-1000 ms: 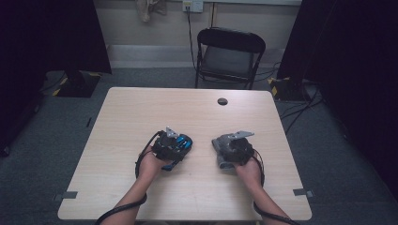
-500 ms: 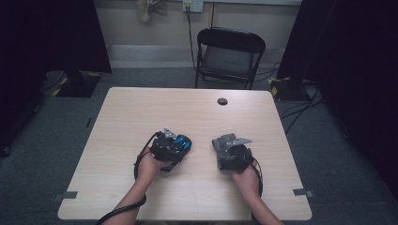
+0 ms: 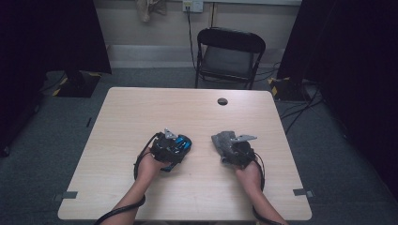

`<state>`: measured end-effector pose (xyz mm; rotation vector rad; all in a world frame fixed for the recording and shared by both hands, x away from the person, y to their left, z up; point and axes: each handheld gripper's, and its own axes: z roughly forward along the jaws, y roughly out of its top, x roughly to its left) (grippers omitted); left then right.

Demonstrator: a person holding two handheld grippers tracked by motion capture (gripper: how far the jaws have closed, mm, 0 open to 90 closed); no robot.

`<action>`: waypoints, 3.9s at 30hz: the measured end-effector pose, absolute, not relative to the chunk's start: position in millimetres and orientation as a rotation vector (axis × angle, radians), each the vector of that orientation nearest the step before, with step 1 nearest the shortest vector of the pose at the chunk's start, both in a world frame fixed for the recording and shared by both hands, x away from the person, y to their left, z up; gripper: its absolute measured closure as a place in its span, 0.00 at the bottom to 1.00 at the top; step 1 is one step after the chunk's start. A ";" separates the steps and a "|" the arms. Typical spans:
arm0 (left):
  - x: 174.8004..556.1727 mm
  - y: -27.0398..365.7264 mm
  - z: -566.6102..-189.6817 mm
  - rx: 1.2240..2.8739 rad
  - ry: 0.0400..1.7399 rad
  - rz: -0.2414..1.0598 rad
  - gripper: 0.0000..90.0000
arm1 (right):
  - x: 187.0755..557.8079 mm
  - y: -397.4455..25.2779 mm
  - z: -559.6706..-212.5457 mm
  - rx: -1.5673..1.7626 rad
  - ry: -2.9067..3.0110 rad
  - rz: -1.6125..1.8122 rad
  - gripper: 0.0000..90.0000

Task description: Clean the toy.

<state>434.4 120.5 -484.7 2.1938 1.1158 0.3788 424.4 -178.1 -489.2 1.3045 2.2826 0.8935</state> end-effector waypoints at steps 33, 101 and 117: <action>440.3 106.2 -489.9 2.223 1.111 0.392 0.28 | 421.0 -183.0 -493.9 1.296 2.249 0.967 0.66; 435.4 90.4 -423.8 2.147 0.923 0.355 0.28 | 432.7 -197.7 -486.5 1.403 2.296 1.058 0.79; 431.0 86.9 -418.6 2.134 0.875 0.272 0.28 | 450.5 -189.2 -417.6 1.273 2.370 1.282 0.79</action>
